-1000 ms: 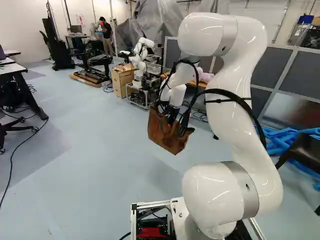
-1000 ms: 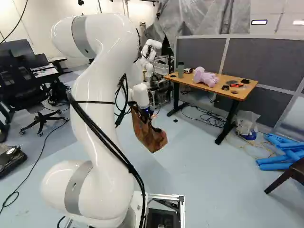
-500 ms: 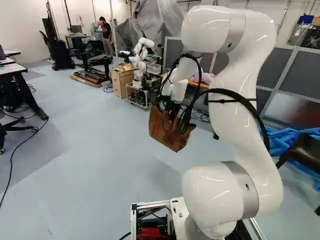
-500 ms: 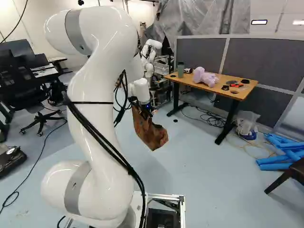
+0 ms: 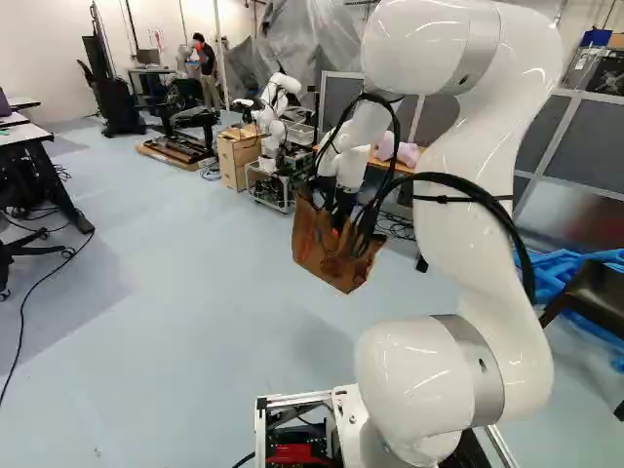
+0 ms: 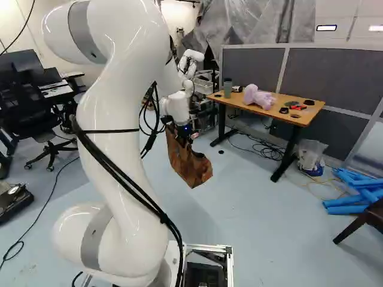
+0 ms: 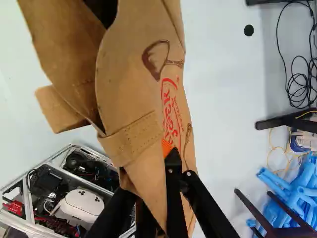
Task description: Pick up the bag on the ground and place it on the table
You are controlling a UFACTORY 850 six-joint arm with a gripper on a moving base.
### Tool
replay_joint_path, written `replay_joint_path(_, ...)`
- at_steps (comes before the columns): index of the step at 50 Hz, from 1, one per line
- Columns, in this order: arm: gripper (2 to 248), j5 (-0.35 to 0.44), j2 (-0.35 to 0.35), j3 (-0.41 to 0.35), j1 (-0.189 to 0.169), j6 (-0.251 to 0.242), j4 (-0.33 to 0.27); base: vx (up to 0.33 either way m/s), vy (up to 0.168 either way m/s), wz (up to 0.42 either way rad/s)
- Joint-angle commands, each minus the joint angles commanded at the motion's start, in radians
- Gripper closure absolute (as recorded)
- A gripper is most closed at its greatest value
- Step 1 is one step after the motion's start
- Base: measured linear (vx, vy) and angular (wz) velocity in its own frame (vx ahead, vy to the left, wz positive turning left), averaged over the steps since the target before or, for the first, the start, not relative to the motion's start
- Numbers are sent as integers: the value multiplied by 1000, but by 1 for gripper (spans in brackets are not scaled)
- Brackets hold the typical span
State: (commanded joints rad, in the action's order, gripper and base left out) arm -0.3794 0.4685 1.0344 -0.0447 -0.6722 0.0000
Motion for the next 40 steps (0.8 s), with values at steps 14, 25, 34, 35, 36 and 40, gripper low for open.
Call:
replay_joint_path(14,228,-49,-39,-2,-6,0,0,0,0,0)
replay_joint_path(25,228,-88,-69,-3,-10,0,0,0,0,0)
replay_joint_path(34,228,-119,-94,-3,-14,0,0,0,0,0)
replay_joint_path(35,228,-123,-97,-3,-14,0,0,0,0,0)
replay_joint_path(36,228,-126,-99,-3,-15,0,0,0,0,0)
replay_joint_path(40,228,-140,-110,-3,-16,0,0,0,0,0)
